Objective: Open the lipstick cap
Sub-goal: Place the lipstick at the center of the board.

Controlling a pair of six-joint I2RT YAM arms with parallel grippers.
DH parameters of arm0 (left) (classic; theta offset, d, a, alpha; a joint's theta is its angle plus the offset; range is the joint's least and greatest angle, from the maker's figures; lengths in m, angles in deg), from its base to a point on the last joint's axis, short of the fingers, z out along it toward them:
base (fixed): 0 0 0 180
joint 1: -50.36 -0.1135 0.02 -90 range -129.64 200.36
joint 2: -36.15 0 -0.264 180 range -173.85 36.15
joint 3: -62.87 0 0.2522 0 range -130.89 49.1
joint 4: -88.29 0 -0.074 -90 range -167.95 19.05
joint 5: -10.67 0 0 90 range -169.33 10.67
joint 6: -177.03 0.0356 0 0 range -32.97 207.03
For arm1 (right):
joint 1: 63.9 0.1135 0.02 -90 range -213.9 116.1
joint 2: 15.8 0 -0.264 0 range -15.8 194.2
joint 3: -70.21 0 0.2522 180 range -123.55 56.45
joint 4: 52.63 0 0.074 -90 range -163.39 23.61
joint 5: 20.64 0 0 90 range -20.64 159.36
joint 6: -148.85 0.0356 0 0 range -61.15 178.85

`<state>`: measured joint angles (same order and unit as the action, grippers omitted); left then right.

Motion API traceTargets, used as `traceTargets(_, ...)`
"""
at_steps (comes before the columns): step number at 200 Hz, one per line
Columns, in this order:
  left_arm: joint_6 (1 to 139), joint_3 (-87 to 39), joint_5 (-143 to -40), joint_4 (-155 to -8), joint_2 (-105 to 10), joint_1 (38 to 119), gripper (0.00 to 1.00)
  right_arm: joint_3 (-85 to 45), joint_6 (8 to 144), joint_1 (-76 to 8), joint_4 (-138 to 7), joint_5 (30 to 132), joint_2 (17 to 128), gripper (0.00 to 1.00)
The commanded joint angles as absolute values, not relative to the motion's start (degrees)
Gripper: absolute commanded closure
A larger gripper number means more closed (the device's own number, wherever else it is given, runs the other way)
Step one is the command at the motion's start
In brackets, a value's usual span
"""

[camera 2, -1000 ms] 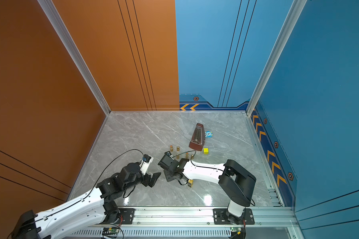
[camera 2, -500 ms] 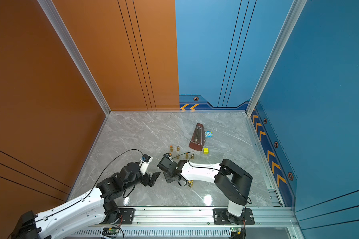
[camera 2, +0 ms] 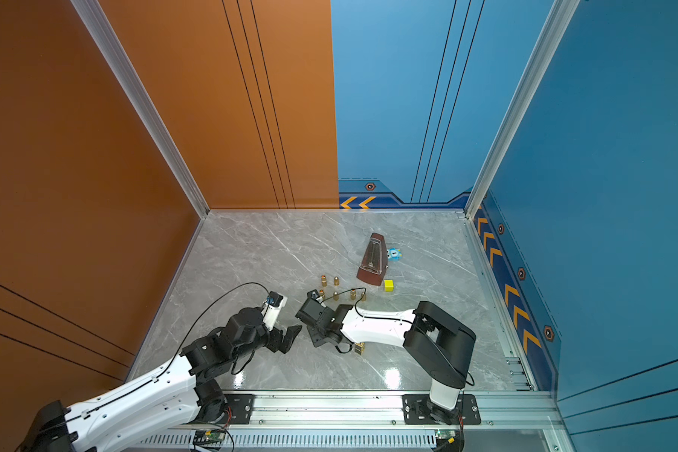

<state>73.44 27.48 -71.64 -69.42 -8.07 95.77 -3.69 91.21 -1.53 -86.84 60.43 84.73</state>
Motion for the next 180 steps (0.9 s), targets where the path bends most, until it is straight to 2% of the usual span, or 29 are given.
traceTargets(1, 72.7, 28.3, -72.0, -68.9, -7.4, 95.4, 0.01, -2.5, 90.0, -1.1, -88.2, 59.6, 86.6, 0.74)
traceTargets(103, 73.0, 27.8, -72.4, -68.9, -7.4, 95.3, 0.01, -3.9, 89.7, -1.0, -90.0, 60.2, 83.8, 0.63)
traceTargets(180, 75.9, 26.1, -76.8, -69.0, -5.4, 95.4, 0.02, -6.9, 91.5, -2.7, -102.6, 61.9, 69.2, 0.5)
